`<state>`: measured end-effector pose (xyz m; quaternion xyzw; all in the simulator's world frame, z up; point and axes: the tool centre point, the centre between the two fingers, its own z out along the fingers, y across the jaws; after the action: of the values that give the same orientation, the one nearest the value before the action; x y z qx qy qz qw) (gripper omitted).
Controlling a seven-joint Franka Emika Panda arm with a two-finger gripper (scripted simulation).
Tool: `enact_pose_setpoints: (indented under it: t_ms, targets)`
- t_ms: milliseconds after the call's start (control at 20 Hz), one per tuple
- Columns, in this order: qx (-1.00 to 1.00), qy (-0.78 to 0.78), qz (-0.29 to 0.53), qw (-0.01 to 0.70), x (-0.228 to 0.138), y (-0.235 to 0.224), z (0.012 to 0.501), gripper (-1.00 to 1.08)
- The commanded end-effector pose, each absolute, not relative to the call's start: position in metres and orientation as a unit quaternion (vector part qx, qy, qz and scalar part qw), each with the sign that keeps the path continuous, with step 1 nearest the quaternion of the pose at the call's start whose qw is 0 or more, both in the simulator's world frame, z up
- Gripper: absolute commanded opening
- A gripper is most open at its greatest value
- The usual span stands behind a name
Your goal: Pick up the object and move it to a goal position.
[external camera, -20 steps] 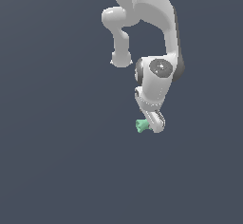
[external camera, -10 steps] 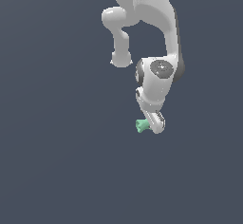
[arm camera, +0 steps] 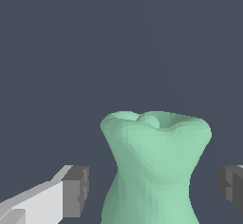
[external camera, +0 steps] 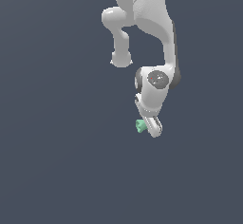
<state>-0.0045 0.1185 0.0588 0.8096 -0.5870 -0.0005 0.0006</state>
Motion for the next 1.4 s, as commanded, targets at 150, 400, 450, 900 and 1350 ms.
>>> enact_pose_setpoints:
  t_ms: [150,400,450,900,1350]
  targets:
    - [0.809,-0.587,0.0,0.0,-0.003,0.119,0.053,-1.0]
    - [0.809,-0.587,0.0,0.0,-0.003,0.119,0.053,-1.0]
    - [0.809,-0.587,0.0,0.0,-0.003,0.119,0.053,-1.0]
    - [0.809,-0.587,0.0,0.0,-0.006,0.111,0.054,-1.0]
    - [0.809,-0.587,0.0,0.0,-0.024,0.048,0.059,-1.0]
